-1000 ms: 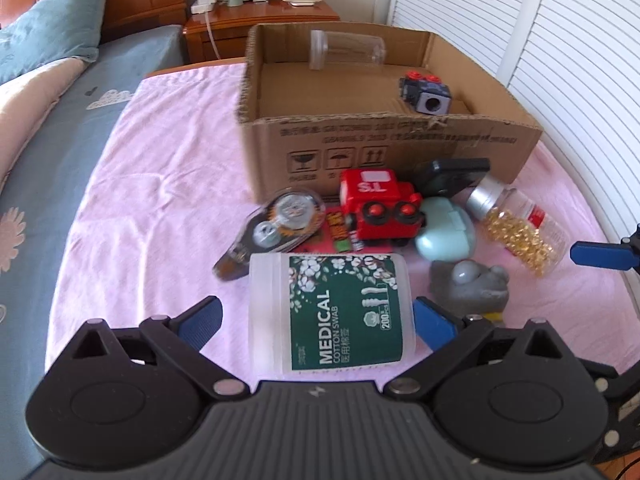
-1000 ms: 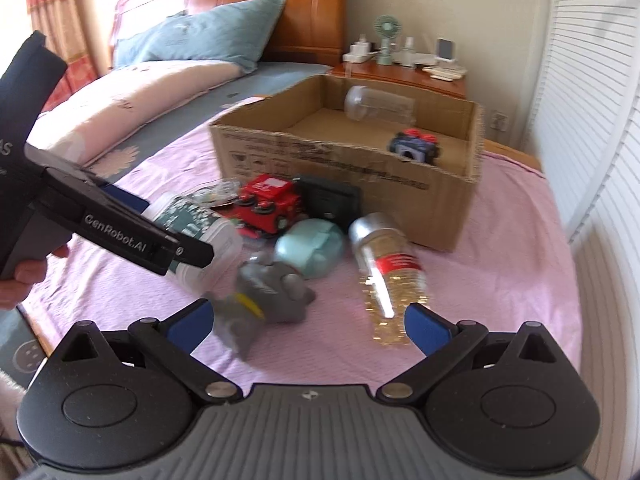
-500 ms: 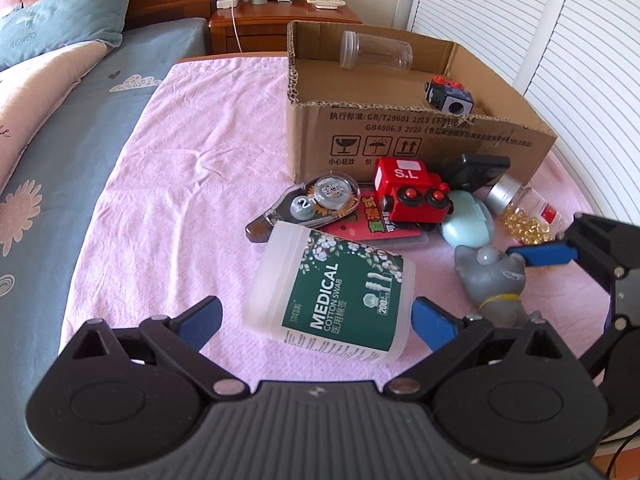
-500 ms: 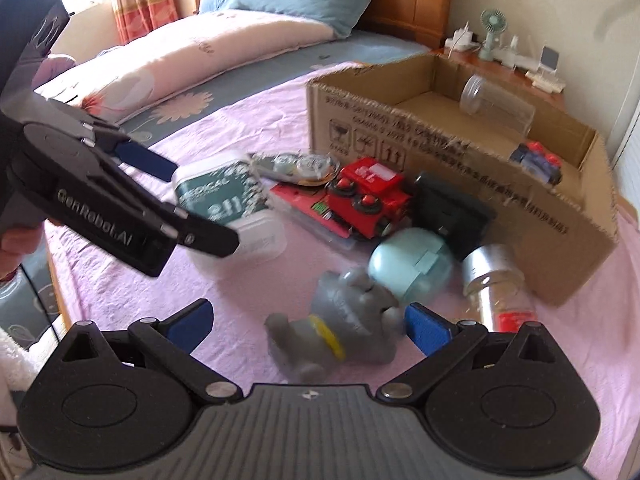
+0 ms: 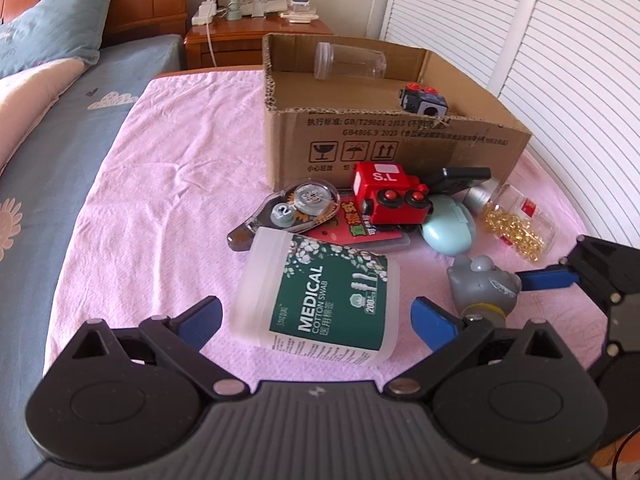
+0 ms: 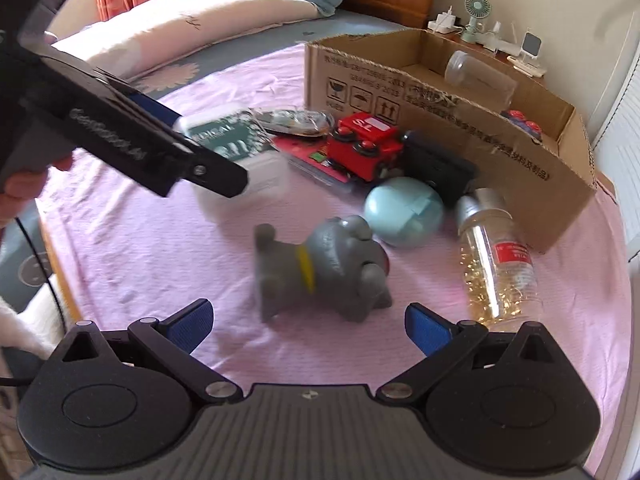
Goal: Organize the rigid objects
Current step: 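Grasp the white MEDICAL tub with the left tool while the right tool grasps the grey toy dog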
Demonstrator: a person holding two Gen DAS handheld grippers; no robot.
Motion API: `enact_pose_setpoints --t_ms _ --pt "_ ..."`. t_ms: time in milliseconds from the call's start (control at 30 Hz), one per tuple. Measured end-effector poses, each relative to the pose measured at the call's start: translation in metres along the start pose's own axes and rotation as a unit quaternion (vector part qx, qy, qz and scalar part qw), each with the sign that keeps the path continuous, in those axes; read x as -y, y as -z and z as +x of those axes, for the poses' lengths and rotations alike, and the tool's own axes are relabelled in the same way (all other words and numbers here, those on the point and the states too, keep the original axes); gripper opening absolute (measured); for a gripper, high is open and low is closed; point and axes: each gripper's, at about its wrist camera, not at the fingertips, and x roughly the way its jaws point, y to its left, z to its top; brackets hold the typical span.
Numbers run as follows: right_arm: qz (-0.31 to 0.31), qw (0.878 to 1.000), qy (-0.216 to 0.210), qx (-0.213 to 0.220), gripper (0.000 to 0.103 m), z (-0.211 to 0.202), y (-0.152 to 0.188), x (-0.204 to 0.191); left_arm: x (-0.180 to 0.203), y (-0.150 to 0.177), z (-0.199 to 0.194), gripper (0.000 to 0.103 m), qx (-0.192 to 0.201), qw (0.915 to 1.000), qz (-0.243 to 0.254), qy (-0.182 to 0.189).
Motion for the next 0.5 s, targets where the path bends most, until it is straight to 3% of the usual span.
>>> enact_pose_setpoints --t_ms 367,500 --pt "-0.006 0.999 -0.013 0.032 0.103 0.005 0.001 0.007 0.012 0.001 0.013 0.097 0.026 0.9975 0.058 -0.028" --pt "-0.010 0.999 -0.014 0.037 0.103 0.008 -0.002 0.009 0.010 0.000 0.020 0.085 0.016 0.9982 0.054 -0.023"
